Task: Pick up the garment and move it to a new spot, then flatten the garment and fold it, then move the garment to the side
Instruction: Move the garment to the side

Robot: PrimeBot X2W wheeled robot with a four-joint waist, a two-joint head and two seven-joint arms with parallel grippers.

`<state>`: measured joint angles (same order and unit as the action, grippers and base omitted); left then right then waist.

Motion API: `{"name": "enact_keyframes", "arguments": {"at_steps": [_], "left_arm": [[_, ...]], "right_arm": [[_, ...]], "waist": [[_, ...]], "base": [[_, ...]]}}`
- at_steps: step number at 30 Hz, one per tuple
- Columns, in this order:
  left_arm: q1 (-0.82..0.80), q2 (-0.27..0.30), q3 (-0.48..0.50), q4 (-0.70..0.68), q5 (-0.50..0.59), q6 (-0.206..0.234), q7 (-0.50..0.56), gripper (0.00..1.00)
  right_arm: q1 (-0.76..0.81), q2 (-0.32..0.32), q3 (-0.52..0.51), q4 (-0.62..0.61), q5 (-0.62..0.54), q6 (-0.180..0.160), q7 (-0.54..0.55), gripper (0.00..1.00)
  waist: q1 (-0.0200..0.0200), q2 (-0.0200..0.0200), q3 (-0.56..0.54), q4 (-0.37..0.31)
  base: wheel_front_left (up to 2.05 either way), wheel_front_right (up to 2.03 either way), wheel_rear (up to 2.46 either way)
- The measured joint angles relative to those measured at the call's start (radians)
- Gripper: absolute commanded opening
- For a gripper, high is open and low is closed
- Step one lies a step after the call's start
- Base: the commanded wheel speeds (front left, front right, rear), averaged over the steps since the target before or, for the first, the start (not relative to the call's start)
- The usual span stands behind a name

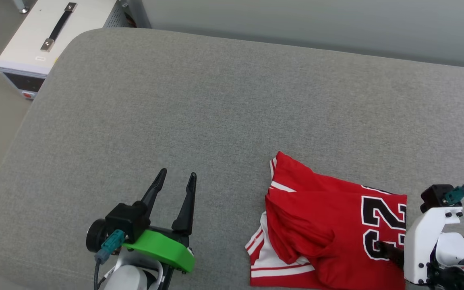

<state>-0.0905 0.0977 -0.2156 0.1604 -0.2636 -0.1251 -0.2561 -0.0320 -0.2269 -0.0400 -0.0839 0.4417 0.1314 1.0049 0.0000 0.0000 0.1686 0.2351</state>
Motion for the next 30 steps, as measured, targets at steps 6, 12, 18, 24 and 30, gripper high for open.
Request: {"name": "enact_keyframes", "arguments": {"at_steps": [6,12,18,24,30], "left_arm": [[-0.018,-0.004,-0.004,0.000,0.000,0.000,0.000,1.00],[-0.019,-0.005,-0.004,0.004,0.001,0.000,0.000,1.00],[-0.019,-0.004,0.003,0.006,0.009,0.000,0.000,1.00],[-0.019,-0.004,-0.001,-0.013,0.022,0.000,0.000,1.00],[-0.021,-0.005,-0.048,-0.032,0.028,0.000,0.000,1.00]], "right_arm": [[-0.009,-0.001,0.025,0.039,-0.023,0.000,0.009,1.00],[-0.010,-0.019,0.074,0.076,-0.023,0.000,-0.006,0.00],[-0.020,-0.054,0.128,0.098,-0.028,0.000,-0.100,0.00],[-0.044,-0.129,0.223,0.071,-0.060,0.001,-0.209,0.00],[-0.101,-0.330,0.317,-0.008,-0.118,0.001,-0.293,0.00]], "waist": [[0.0000,0.0000,0.029,0.038],[0.0000,0.0000,0.038,0.056],[0.0000,0.0000,0.020,0.039],[0.0000,0.0000,0.001,-0.003],[0.0000,0.0000,-0.003,-0.075]], "base": [[0.00,0.00,0.00],[0.00,0.00,0.00],[0.00,0.00,0.00],[0.00,0.00,0.00],[0.00,0.00,0.00]]}}
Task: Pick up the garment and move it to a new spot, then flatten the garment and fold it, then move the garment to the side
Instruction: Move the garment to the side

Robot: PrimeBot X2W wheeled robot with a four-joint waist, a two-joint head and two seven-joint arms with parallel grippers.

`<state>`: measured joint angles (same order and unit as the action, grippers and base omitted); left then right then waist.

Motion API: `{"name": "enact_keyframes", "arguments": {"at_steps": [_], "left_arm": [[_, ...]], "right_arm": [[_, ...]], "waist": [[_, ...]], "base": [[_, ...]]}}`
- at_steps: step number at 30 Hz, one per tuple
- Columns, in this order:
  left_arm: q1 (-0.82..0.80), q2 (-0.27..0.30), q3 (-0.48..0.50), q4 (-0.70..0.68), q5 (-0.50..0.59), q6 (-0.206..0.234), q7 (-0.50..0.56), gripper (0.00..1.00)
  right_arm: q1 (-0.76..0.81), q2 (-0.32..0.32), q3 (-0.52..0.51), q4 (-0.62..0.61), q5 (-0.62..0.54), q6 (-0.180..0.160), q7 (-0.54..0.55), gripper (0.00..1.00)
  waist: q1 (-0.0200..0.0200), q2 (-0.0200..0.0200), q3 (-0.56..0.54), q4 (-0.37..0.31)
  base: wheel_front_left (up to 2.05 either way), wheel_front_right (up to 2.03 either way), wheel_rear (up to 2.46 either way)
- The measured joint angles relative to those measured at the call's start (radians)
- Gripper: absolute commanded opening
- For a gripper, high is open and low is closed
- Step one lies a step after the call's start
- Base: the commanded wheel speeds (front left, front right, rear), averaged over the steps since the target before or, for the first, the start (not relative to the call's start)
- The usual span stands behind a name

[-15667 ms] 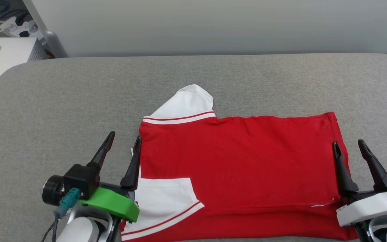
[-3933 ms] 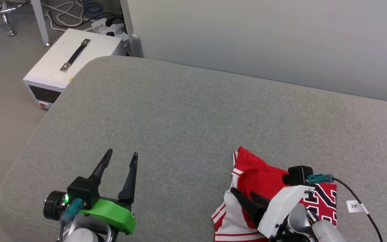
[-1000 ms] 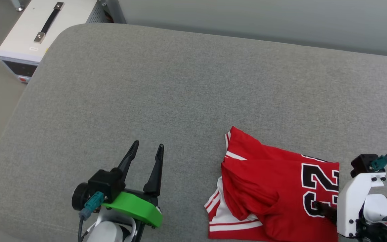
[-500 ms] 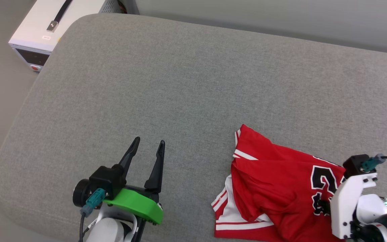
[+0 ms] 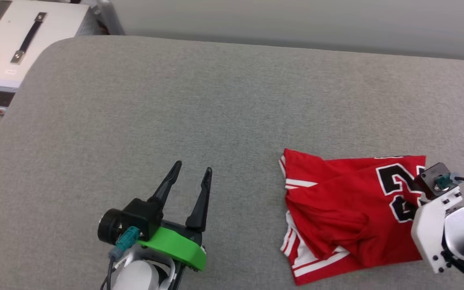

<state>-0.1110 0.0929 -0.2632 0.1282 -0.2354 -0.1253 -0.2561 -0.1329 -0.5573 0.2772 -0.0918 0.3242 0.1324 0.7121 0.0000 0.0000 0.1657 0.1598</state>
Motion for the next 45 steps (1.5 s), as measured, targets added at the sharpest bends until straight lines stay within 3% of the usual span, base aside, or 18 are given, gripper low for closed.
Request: {"name": "enact_keyframes", "arguments": {"at_steps": [5,10,13,15,25,34,41,43,44,45], "left_arm": [[-0.030,-0.001,-0.074,-0.007,0.007,0.000,0.000,1.00],[-0.091,0.007,-0.188,0.002,0.029,-0.002,0.000,1.00],[-0.130,0.007,-0.214,0.003,0.034,-0.003,0.000,1.00],[-0.184,0.017,-0.244,-0.001,0.043,-0.003,0.000,1.00],[-0.307,0.073,-0.273,-0.053,0.086,-0.003,0.000,1.00],[-0.371,0.092,-0.303,-0.117,0.098,-0.003,0.000,1.00],[-0.389,0.092,-0.310,-0.142,0.102,-0.003,0.000,1.00],[-0.389,0.092,-0.310,-0.142,0.102,-0.002,0.000,1.00],[-0.389,0.092,-0.310,-0.142,0.102,-0.002,0.000,1.00],[-0.389,0.092,-0.310,-0.140,0.102,-0.002,0.000,1.00]], "right_arm": [[-0.046,-0.178,0.058,-0.044,-0.015,0.000,-0.043,0.00],[-0.072,-0.300,0.077,-0.038,-0.012,0.000,-0.068,0.00],[-0.078,-0.362,0.070,-0.005,-0.011,0.000,-0.107,0.00],[-0.100,-0.416,0.041,0.091,-0.013,0.000,-0.192,0.00],[-0.230,-0.400,-0.064,0.352,-0.087,0.000,-0.393,0.00],[-0.350,-0.355,-0.195,0.538,-0.207,0.000,-0.487,0.00],[-0.398,-0.314,-0.279,0.605,-0.290,0.000,-0.525,0.00],[-0.403,-0.296,-0.306,0.619,-0.309,0.000,-0.533,0.76],[-0.404,-0.289,-0.321,0.626,-0.324,0.000,-0.533,1.00],[-0.404,-0.283,-0.336,0.632,-0.341,0.000,-0.537,1.00]], "waist": [[0.0000,0.0000,0.011,-0.075],[0.0000,0.0001,0.040,-0.149],[0.0000,0.0000,0.070,-0.187],[0.0000,0.0000,0.132,-0.230],[0.0002,0.0000,0.302,-0.303],[0.0001,0.0000,0.428,-0.341],[0.0001,0.0000,0.478,-0.337],[0.0001,0.0000,0.483,-0.328],[0.0001,0.0000,0.483,-0.324],[0.0001,0.0000,0.481,-0.321]], "base": [[0.00,0.00,0.00],[0.00,0.00,0.00],[0.00,0.00,0.00],[0.00,0.00,0.00],[0.00,0.00,0.00],[0.00,0.00,0.00],[0.00,0.00,0.00],[0.00,0.00,0.00],[0.00,0.00,0.00],[0.00,0.00,0.00]]}}
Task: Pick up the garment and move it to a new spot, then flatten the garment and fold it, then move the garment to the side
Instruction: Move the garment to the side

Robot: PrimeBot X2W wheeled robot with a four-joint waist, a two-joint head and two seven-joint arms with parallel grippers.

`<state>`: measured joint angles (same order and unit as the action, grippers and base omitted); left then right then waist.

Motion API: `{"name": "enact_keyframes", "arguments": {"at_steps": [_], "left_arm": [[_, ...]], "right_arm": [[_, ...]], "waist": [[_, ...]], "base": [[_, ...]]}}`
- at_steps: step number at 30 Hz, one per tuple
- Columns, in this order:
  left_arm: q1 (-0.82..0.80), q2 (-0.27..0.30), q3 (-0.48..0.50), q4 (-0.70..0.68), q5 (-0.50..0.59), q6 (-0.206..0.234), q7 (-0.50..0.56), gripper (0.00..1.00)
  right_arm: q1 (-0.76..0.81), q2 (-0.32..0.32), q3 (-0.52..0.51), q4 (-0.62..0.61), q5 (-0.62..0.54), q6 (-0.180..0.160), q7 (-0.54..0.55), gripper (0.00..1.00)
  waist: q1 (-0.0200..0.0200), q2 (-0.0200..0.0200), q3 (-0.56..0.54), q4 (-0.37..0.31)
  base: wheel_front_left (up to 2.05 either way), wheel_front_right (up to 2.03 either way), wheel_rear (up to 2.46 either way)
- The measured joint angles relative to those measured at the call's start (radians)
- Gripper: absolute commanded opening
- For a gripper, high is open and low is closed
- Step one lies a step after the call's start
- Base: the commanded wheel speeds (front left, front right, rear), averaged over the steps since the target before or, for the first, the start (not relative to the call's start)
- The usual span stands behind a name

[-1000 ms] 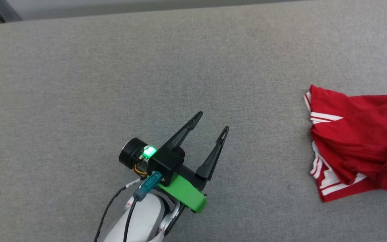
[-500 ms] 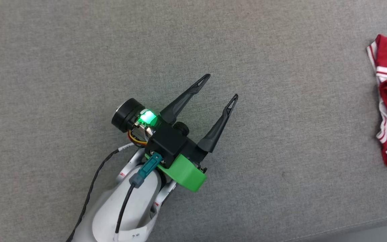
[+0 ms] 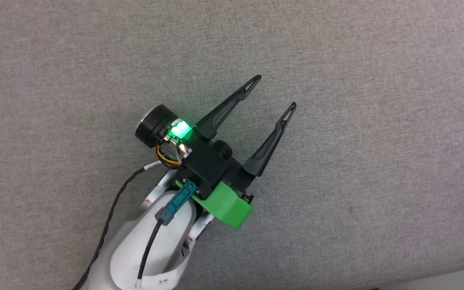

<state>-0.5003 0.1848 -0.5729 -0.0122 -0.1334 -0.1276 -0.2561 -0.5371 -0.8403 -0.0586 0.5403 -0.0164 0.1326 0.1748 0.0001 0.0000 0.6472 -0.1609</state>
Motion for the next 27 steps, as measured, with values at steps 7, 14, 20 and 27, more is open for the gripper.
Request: {"name": "enact_keyframes", "arguments": {"at_steps": [7,14,20,27], "left_arm": [[0.012,-0.032,0.041,0.018,-0.037,0.010,0.000,1.00],[0.109,-0.054,0.138,0.063,-0.078,0.017,0.000,1.00],[0.212,-0.060,0.244,0.097,-0.097,0.018,0.000,1.00],[0.319,-0.072,0.334,0.105,-0.103,0.017,0.000,1.00]], "right_arm": [[0.010,0.059,-0.093,0.005,-0.069,0.000,-0.076,1.00],[0.045,0.087,-0.061,-0.099,-0.017,0.000,-0.100,1.00],[0.074,0.153,-0.028,-0.269,0.072,0.000,-0.100,1.00],[0.193,0.293,-0.031,-0.459,0.162,0.000,-0.104,1.00]], "waist": [[-0.0001,0.0000,-0.060,0.018],[-0.0001,0.0000,-0.175,0.034],[-0.0002,0.0000,-0.295,0.049],[-0.0002,0.0000,-0.432,0.079]], "base": [[0.00,0.00,0.00],[0.00,0.00,0.00],[0.00,0.00,0.00],[0.00,0.00,0.00]]}}
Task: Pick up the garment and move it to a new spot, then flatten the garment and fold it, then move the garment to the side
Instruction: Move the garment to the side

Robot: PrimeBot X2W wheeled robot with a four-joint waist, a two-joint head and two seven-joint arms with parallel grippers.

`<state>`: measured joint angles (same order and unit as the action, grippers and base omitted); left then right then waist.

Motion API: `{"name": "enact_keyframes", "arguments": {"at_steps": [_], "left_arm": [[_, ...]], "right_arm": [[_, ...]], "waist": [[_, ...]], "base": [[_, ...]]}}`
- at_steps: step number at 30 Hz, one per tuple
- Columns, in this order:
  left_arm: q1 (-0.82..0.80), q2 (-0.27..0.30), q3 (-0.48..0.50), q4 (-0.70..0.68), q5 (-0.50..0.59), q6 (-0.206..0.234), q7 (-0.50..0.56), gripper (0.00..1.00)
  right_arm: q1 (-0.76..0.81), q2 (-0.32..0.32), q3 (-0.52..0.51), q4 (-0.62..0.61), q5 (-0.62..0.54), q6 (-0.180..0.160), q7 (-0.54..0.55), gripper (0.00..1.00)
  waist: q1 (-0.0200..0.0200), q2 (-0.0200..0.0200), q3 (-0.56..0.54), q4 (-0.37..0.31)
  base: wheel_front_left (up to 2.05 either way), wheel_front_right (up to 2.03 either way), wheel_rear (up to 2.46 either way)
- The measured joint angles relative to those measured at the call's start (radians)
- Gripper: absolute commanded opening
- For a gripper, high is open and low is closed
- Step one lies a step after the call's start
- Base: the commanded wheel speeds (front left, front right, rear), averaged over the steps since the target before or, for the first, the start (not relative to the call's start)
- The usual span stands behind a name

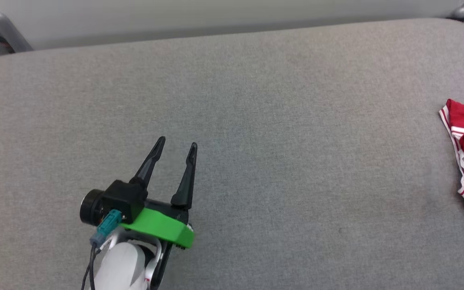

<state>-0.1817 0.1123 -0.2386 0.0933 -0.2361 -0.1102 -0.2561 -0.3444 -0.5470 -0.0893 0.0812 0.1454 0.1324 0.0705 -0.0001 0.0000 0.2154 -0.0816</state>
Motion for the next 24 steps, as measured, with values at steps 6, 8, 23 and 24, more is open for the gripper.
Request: {"name": "enact_keyframes", "arguments": {"at_steps": [6,8,23,24], "left_arm": [[0.062,-0.020,0.068,0.018,0.000,0.000,0.000,1.00],[0.072,-0.021,0.075,0.024,0.001,-0.001,0.000,1.00],[0.125,-0.049,0.116,0.056,0.050,-0.009,0.000,1.00],[0.126,-0.049,0.122,0.055,0.054,-0.009,0.000,1.00]], "right_arm": [[0.157,0.182,-0.021,-0.117,0.036,0.000,-0.058,1.00],[0.189,0.242,-0.034,-0.122,0.040,0.000,-0.092,1.00],[0.328,0.449,-0.013,0.002,0.005,-0.001,-0.292,1.00],[0.330,0.451,-0.011,0.009,0.003,0.000,-0.297,1.00]], "waist": [[0.0000,0.0000,-0.092,0.056],[0.0000,0.0000,-0.107,0.079],[0.0000,0.0000,-0.157,0.174],[0.0000,0.0000,-0.158,0.175]], "base": [[0.00,0.00,0.00],[0.00,0.00,0.00],[0.00,0.00,0.00],[0.00,0.00,0.00]]}}
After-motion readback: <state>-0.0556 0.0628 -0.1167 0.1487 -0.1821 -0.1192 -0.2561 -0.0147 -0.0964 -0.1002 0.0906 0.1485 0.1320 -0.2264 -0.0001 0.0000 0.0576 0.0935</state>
